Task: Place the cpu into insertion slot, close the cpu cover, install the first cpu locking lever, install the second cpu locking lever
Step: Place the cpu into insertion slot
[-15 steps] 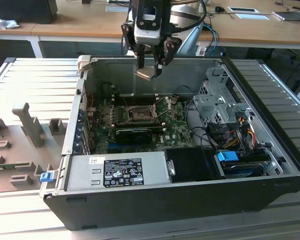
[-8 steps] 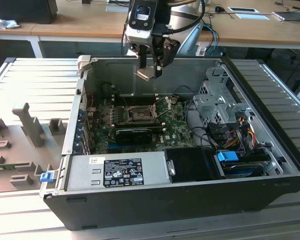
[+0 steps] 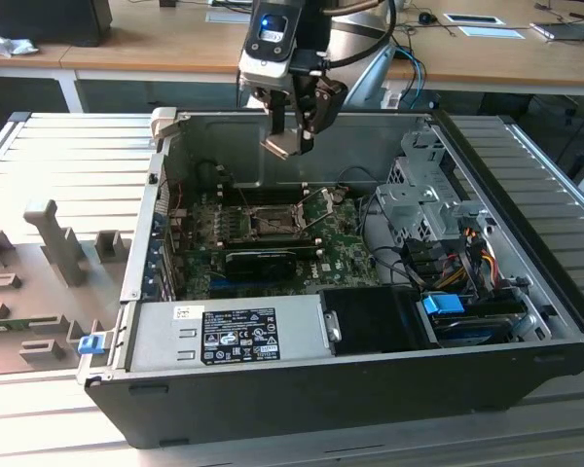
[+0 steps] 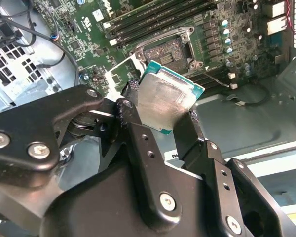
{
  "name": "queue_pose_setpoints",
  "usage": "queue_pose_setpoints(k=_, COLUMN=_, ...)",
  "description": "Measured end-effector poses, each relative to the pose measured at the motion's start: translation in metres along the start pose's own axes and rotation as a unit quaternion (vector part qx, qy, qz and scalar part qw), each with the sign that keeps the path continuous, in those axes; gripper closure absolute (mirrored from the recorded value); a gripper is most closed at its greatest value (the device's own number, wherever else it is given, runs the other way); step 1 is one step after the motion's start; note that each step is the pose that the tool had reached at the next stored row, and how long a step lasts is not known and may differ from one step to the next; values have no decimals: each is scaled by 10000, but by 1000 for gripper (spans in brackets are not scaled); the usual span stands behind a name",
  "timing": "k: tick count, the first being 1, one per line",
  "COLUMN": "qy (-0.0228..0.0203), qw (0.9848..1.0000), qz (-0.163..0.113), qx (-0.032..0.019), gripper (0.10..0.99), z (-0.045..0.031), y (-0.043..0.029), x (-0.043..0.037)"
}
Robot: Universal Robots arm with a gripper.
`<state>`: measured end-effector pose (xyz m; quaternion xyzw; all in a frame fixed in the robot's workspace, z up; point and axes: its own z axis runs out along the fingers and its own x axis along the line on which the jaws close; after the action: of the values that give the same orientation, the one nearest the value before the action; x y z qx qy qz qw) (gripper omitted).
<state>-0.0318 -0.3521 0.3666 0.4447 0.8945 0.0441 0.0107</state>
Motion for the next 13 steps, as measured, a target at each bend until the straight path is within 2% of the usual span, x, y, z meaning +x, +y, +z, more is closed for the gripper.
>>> queue_pose_setpoints(k=4, qy=-19, qw=9997, qz=241, qx=-1, gripper=557, z=30, y=-3, x=0)
queue_pose_setpoints(k=7, qy=-43, qw=9987, qz=505, qx=-6, gripper=557, z=41, y=-5, x=0)
queue_pose_setpoints(k=11, qy=-57, qw=9978, qz=664, qx=-10, gripper=557, z=42, y=-5, x=0)
queue_pose_setpoints(k=13, qy=-70, qw=9966, qz=819, qx=-14, gripper=557, z=45, y=-5, x=0)
